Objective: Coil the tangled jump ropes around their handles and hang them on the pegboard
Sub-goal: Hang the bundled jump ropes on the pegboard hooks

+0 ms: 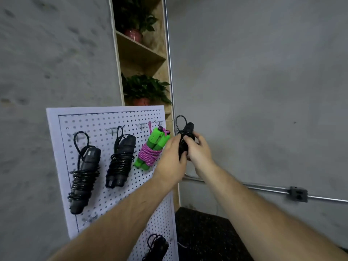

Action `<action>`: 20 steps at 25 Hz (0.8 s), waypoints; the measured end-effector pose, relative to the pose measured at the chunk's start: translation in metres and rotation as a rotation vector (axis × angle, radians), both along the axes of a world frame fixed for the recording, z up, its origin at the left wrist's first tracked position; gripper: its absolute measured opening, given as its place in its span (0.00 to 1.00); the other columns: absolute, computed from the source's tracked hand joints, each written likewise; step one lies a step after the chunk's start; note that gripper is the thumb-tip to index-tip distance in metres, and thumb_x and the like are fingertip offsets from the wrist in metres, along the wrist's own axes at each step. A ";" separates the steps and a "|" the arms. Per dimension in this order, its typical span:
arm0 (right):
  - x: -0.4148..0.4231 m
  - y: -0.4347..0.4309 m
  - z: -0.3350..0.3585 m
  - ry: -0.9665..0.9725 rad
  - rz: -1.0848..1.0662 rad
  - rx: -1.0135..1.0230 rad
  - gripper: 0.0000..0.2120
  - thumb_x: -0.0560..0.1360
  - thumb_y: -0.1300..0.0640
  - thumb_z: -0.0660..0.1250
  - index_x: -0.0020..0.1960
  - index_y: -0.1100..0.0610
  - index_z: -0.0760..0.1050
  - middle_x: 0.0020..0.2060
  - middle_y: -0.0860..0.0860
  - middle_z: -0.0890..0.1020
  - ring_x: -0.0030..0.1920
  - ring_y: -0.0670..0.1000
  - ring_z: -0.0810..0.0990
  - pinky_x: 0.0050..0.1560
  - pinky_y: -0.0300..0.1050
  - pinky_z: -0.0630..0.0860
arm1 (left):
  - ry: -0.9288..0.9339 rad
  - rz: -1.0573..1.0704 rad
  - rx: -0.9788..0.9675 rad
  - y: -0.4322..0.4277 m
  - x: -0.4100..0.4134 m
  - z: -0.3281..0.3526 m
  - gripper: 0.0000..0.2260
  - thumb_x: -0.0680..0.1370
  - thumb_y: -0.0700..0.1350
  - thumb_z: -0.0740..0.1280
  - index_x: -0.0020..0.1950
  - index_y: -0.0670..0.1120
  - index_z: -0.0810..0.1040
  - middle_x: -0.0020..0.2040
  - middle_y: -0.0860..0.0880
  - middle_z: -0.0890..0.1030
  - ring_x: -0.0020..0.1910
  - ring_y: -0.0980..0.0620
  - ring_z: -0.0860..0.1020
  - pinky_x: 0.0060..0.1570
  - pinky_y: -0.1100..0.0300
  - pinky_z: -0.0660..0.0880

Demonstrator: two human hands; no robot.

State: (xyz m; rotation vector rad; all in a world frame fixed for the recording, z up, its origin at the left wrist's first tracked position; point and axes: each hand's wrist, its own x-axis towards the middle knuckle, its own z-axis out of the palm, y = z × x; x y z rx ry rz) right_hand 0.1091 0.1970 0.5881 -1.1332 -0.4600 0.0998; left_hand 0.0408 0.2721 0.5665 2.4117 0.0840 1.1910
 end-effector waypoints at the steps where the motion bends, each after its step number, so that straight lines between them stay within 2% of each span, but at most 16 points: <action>1: 0.007 0.005 0.006 -0.020 -0.007 -0.020 0.14 0.79 0.58 0.67 0.63 0.49 0.73 0.56 0.55 0.82 0.56 0.54 0.82 0.62 0.56 0.78 | 0.009 0.021 0.018 0.004 0.008 0.004 0.24 0.80 0.41 0.63 0.77 0.47 0.65 0.73 0.47 0.70 0.72 0.51 0.68 0.75 0.52 0.65; 3: 0.021 0.012 0.016 -0.052 -0.003 -0.058 0.13 0.79 0.58 0.66 0.62 0.48 0.74 0.57 0.54 0.82 0.56 0.53 0.82 0.64 0.53 0.77 | 0.037 0.057 0.039 0.008 0.022 0.011 0.26 0.81 0.41 0.62 0.79 0.45 0.62 0.77 0.45 0.66 0.77 0.48 0.63 0.78 0.51 0.58; 6: 0.037 0.019 0.019 -0.077 0.025 -0.102 0.18 0.79 0.59 0.66 0.69 0.52 0.74 0.59 0.54 0.82 0.58 0.52 0.81 0.65 0.51 0.77 | 0.034 0.073 0.047 0.010 0.032 0.012 0.26 0.81 0.40 0.62 0.79 0.42 0.60 0.78 0.45 0.63 0.78 0.49 0.60 0.77 0.62 0.50; 8: 0.046 0.025 0.015 -0.079 0.036 -0.123 0.19 0.79 0.58 0.66 0.70 0.53 0.73 0.60 0.53 0.81 0.58 0.51 0.80 0.64 0.48 0.76 | 0.036 0.070 0.057 0.014 0.037 0.007 0.25 0.81 0.40 0.62 0.78 0.42 0.62 0.76 0.44 0.65 0.76 0.49 0.62 0.77 0.60 0.52; 10: 0.051 0.031 0.009 -0.077 0.053 -0.143 0.21 0.80 0.57 0.66 0.72 0.53 0.72 0.61 0.54 0.81 0.58 0.51 0.80 0.62 0.45 0.77 | 0.063 0.087 0.039 0.022 0.042 0.002 0.26 0.80 0.42 0.62 0.78 0.44 0.63 0.75 0.45 0.67 0.75 0.48 0.64 0.78 0.51 0.59; 13: 0.053 0.037 0.003 -0.078 0.082 -0.162 0.21 0.80 0.58 0.65 0.73 0.52 0.72 0.61 0.54 0.80 0.58 0.50 0.80 0.57 0.41 0.77 | 0.086 0.117 0.036 0.029 0.044 -0.006 0.26 0.76 0.45 0.61 0.75 0.46 0.65 0.71 0.46 0.70 0.72 0.47 0.68 0.73 0.46 0.67; 18: 0.047 0.041 -0.015 -0.156 0.029 -0.243 0.22 0.80 0.59 0.66 0.73 0.50 0.71 0.61 0.55 0.81 0.58 0.51 0.81 0.62 0.47 0.78 | 0.144 0.140 0.036 0.040 0.039 -0.025 0.28 0.76 0.44 0.62 0.77 0.46 0.64 0.75 0.45 0.68 0.75 0.46 0.66 0.74 0.45 0.65; 20: 0.041 0.038 -0.025 -0.235 -0.035 -0.299 0.22 0.80 0.59 0.66 0.73 0.52 0.71 0.62 0.53 0.81 0.60 0.51 0.80 0.64 0.43 0.76 | 0.178 0.136 0.053 0.042 0.034 -0.033 0.28 0.77 0.42 0.62 0.78 0.46 0.63 0.76 0.44 0.67 0.75 0.45 0.65 0.74 0.45 0.64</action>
